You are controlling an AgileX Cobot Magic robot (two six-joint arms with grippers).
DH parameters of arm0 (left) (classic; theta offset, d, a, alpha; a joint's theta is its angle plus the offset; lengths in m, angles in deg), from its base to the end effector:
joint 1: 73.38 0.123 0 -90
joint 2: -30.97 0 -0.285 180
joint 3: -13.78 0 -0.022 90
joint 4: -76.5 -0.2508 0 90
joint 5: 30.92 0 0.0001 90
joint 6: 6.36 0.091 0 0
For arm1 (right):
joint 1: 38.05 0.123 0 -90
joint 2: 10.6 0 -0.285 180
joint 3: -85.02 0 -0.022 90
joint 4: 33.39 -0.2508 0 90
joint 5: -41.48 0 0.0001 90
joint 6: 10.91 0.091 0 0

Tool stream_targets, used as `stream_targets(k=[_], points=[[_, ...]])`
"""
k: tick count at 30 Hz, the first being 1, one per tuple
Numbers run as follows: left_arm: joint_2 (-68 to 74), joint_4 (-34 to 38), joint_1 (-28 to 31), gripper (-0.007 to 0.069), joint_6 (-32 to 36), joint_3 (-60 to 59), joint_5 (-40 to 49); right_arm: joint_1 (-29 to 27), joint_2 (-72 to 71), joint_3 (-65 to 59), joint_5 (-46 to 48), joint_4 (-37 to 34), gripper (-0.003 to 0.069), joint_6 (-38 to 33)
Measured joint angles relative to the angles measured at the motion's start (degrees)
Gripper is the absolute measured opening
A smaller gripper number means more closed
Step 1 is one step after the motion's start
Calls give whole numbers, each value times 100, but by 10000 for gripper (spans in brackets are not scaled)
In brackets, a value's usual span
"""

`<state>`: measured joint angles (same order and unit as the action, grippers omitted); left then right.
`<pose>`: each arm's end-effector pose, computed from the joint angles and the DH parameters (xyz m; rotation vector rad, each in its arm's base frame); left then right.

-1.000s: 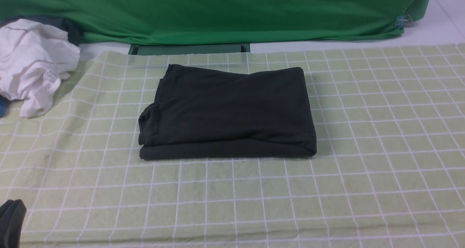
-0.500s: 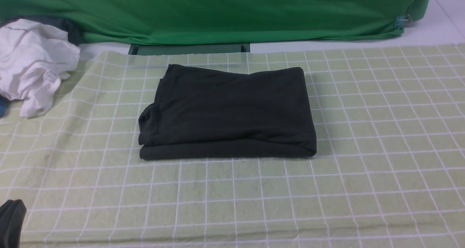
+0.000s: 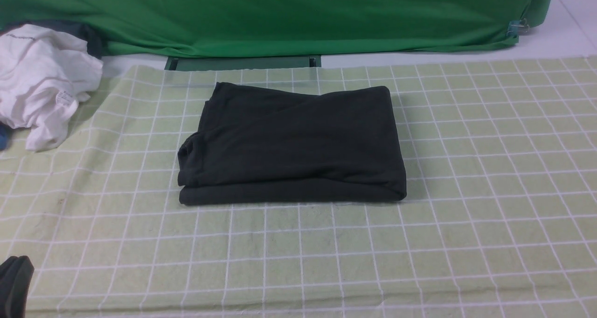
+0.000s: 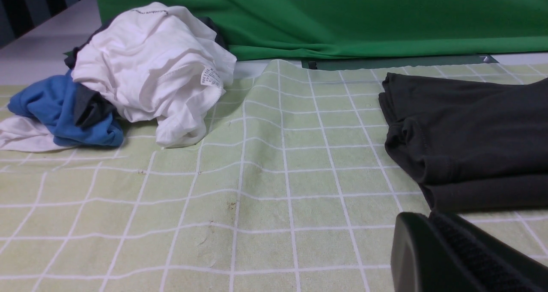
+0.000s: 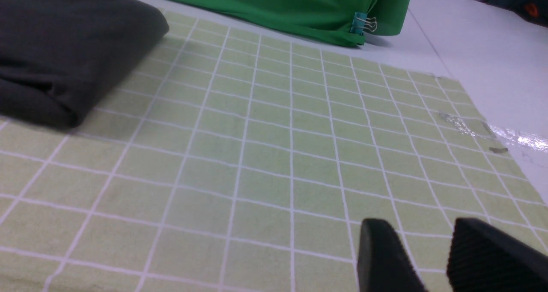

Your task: Fold a long-sleeved shirt over a green coffee tablecloth.

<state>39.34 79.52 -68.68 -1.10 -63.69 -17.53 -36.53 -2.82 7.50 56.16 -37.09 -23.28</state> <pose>0.0563 0.0035 0.1900 -0.0270 1.7320 0.0797 0.0553 0.0030 0.1882 -0.1687 1.7369 -0.0787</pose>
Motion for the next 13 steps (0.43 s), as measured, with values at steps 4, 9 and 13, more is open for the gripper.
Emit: stream_targets(k=[4, 9, 13], points=[[0, 0, 0, 13, 35, 0, 0, 0, 0, 0, 0, 0, 239, 0], [0, 0, 0, 13, 35, 0, 0, 0, 0, 0, 0, 0, 239, 0], [0, 0, 0, 13, 35, 0, 0, 0, 0, 0, 0, 0, 239, 0]])
